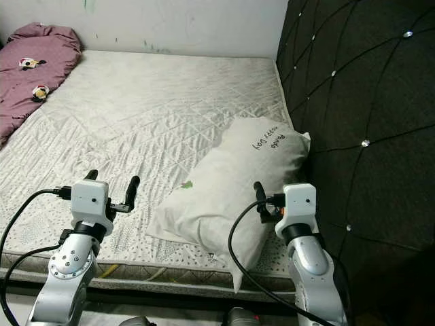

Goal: Clean up the room

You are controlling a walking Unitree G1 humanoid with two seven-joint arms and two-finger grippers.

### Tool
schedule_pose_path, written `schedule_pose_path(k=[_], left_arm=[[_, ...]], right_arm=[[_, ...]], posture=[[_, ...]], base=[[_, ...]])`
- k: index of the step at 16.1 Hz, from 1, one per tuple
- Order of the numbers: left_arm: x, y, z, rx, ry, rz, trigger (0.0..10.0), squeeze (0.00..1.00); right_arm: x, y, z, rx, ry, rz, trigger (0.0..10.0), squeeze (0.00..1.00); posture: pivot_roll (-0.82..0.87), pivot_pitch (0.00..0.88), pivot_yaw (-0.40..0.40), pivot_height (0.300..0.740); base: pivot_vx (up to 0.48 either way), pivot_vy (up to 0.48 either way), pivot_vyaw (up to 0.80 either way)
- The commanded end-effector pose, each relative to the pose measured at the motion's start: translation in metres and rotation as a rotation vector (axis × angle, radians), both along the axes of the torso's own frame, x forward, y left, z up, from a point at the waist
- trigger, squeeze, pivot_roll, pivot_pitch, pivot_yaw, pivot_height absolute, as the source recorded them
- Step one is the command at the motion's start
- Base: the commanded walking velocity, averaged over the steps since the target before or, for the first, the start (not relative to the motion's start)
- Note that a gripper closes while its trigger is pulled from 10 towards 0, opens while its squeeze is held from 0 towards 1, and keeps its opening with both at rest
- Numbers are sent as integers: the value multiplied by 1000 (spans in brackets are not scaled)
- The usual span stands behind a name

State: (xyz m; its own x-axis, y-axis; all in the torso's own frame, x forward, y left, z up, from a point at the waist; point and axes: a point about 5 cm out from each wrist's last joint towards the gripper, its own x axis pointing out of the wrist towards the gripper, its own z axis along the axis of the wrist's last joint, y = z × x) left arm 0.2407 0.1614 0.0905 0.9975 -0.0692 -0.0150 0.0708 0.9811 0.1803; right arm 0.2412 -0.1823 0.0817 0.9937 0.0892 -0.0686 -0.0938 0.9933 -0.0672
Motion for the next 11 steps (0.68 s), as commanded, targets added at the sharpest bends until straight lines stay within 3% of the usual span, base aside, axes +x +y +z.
schedule_pose_path(k=[1, 11], left_arm=[[1, -1, 5, 8, -21, -6, 10000, 0], [3, -4, 6, -13, -36, -1, 10000, 0]], right_arm=[[2, 2, 6, -6, -18, 8, 10000, 0], [3, 2, 8, 5, -17, 26, 10000, 0]], posture=[[-3, 23, 4, 730], [-9, 20, -4, 611]], base=[[0, 0, 0], [0, 0, 0]])
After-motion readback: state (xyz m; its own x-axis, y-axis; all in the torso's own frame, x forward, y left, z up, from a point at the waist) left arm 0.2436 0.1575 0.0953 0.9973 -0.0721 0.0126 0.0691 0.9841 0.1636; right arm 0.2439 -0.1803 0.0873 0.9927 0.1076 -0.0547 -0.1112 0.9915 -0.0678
